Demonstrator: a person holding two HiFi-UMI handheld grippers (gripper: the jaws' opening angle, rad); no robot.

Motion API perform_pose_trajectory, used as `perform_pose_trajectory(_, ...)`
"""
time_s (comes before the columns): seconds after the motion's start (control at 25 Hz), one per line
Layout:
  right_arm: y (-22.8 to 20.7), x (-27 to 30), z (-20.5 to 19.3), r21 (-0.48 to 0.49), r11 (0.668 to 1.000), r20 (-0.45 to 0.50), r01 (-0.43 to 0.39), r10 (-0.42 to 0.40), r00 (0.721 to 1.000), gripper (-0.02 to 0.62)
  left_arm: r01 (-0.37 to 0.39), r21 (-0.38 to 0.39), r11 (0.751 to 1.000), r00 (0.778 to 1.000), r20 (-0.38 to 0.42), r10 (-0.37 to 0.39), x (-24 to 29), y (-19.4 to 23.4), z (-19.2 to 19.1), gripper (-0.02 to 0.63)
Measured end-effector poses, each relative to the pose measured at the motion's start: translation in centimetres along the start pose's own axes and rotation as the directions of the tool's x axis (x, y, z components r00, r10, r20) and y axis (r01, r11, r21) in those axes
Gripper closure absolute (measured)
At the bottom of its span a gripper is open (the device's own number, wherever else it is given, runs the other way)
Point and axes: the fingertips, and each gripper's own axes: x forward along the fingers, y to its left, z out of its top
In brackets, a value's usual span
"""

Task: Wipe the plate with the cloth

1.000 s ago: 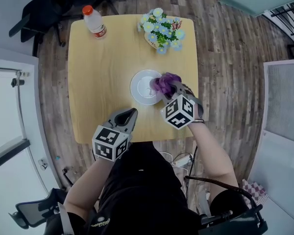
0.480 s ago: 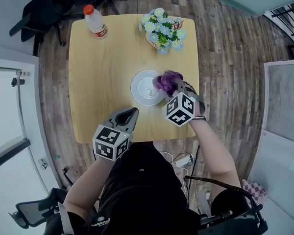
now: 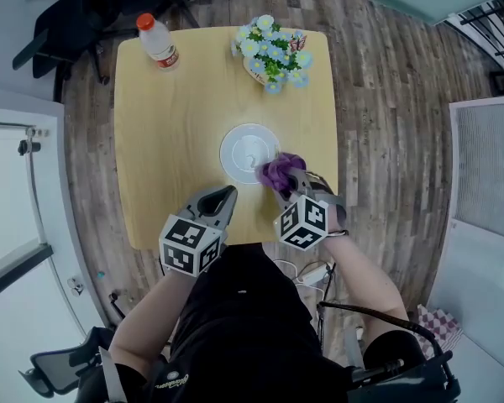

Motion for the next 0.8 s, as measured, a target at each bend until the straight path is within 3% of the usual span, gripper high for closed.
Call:
perform_pose_trajectory(0.24,-7.0,0.3,0.0,0.042,0.991,-0.007,0.128,-0.128,0.992,0.485,-0.007,0.003,1.000,1.000,-0.003,0.007,-0.1,-0.1,-0.1,0.594)
perform_pose_trajectory(0.36,-9.4,1.2,-0.1,0.033,0.988,-0.027,0.153,-0.152,0.988,0.485,-0.005,0.004,1.000,1.000,-0.004,0.005,-0.1,-0.5,-0.2,0.594)
perform_pose_trajectory(0.8,-5.5,0.6,-1.8,0.014,0.995,-0.045,0.097,-0.097,0.994,0.485,-0.012,0.002,1.000,1.000,-0.007,0.012,-0.3,-0.2,-0.7,0.594)
